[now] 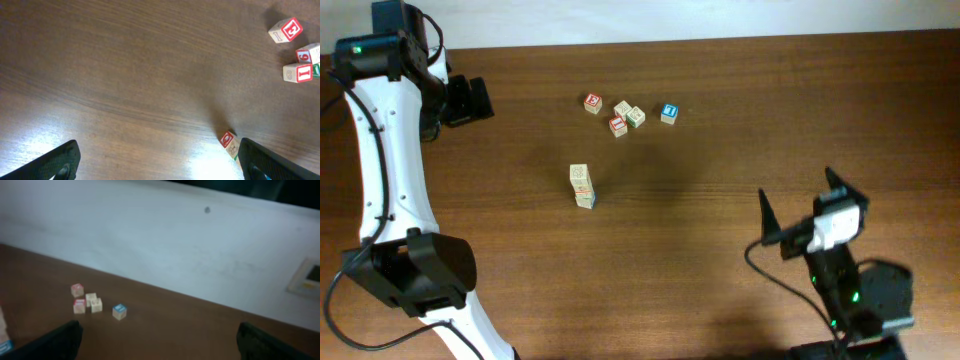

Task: Rotate 5 blocks

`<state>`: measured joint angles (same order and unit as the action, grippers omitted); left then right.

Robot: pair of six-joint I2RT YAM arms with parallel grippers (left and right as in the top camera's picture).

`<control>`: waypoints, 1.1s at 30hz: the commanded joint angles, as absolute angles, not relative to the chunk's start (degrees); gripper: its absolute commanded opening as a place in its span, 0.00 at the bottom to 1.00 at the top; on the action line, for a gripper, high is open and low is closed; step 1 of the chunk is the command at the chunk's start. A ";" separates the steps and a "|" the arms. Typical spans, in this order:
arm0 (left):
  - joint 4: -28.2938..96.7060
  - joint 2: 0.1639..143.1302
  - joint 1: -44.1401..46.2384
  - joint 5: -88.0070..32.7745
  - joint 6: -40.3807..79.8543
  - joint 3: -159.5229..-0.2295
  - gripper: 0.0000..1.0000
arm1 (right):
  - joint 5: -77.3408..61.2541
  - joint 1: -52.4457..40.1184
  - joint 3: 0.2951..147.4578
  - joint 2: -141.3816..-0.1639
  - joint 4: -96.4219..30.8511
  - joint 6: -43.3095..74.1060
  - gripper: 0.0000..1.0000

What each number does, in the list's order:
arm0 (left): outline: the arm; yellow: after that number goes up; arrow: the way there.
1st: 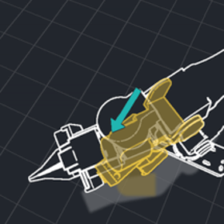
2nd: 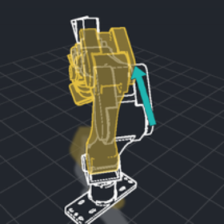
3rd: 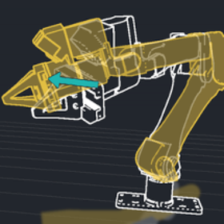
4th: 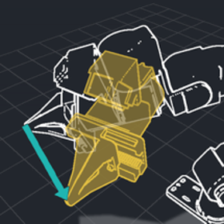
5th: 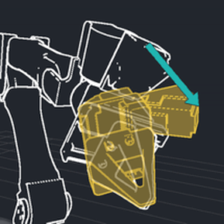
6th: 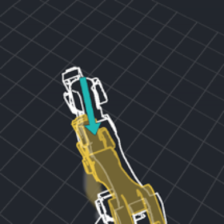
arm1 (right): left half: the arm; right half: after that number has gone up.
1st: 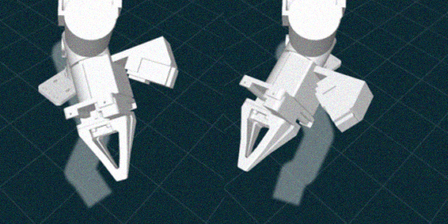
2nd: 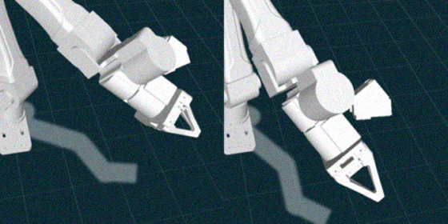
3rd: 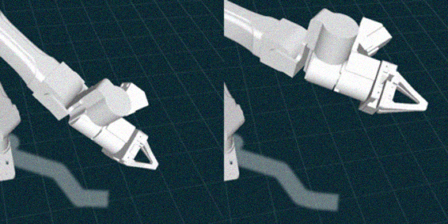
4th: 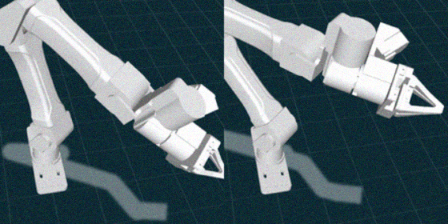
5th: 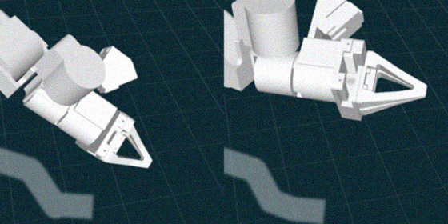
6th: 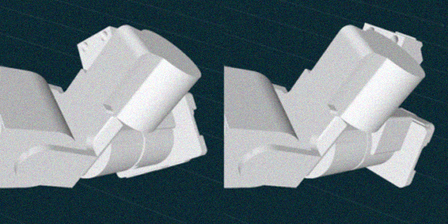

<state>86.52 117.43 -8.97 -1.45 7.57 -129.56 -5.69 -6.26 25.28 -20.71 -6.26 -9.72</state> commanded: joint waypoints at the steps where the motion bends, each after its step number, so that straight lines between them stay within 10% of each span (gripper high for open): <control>1: 86.43 117.30 -8.95 -1.23 7.70 -129.88 0.99 | -5.93 -4.67 14.74 -9.47 -5.72 -8.08 0.98; 33: 86.89 114.39 -8.99 2.90 6.59 -129.82 0.99 | -4.93 -4.75 0.32 -0.19 -4.03 -8.12 0.98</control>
